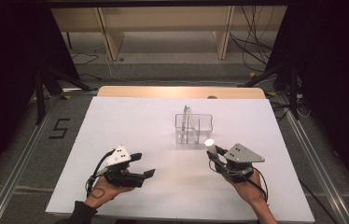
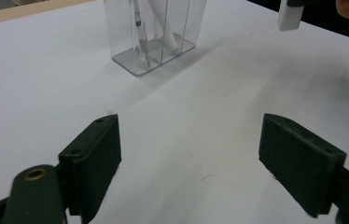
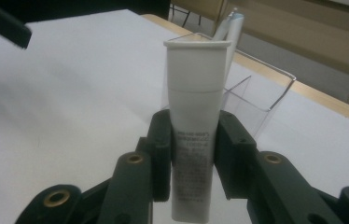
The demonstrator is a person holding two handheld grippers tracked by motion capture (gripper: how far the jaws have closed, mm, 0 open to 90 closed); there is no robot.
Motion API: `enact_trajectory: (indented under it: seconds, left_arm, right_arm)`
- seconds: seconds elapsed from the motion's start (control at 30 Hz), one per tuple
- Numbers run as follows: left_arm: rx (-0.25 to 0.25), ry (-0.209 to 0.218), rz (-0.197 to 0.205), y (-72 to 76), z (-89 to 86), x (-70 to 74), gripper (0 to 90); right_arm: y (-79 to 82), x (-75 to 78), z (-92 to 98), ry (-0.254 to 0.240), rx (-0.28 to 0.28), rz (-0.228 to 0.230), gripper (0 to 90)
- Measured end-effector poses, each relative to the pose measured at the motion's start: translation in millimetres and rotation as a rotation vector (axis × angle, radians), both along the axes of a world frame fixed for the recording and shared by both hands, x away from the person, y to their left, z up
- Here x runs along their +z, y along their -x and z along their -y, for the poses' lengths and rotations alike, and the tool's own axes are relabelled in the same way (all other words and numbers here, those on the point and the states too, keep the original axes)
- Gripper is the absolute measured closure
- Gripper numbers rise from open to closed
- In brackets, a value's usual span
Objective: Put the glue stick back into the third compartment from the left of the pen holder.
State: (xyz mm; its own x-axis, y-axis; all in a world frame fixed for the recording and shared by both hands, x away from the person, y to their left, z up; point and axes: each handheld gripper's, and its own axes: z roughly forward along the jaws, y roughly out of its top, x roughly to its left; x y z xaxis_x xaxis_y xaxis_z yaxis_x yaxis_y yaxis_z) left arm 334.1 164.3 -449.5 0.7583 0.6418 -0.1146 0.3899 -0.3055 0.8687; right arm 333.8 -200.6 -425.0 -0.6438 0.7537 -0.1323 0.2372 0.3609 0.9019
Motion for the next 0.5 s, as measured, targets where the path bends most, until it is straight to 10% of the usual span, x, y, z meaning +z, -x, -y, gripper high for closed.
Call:
enact_trajectory:
  seconds: [0.5]
  left_arm:
    - [0.037, 0.005, 0.028, 3.9, -14.0, -8.0, 17.6]
  right_arm:
    - [-42.6, 8.7, 7.7, -0.193, -0.066, -0.105, 69.8]
